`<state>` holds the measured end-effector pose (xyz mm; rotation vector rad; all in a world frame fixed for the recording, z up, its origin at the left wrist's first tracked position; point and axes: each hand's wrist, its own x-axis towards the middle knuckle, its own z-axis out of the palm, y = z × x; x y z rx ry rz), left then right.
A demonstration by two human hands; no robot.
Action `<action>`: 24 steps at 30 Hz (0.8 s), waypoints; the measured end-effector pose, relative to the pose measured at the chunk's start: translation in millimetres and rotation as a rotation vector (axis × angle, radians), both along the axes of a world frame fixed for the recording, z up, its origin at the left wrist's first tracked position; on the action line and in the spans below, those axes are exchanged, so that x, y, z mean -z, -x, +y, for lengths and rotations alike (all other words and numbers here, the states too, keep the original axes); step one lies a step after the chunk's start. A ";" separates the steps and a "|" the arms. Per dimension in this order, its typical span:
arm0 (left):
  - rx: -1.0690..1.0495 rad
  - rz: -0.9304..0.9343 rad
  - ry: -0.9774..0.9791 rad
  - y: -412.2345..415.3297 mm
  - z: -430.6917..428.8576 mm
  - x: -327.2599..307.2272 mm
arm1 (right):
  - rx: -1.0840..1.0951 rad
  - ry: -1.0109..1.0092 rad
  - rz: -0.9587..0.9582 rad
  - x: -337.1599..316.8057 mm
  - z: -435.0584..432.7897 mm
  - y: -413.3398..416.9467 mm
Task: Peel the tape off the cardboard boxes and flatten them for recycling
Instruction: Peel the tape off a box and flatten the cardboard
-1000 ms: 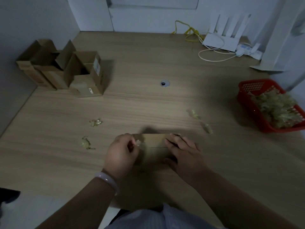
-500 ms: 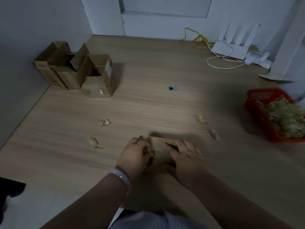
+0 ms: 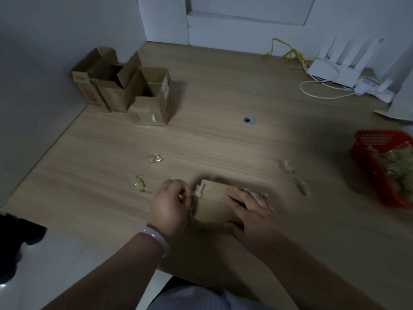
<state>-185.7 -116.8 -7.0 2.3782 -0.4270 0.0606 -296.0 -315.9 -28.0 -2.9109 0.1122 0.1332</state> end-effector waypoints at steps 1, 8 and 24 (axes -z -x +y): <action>0.075 -0.015 -0.046 1.6 0.2 1.2 | -0.003 0.005 0.002 0.3 0.3 -0.1; 0.368 0.050 -0.086 6.8 -5.3 -0.3 | -0.010 0.010 0.010 1.1 0.2 0.4; 0.107 0.247 -0.027 -7.0 -13.0 13.2 | -0.001 0.009 -0.033 -4.8 2.5 1.4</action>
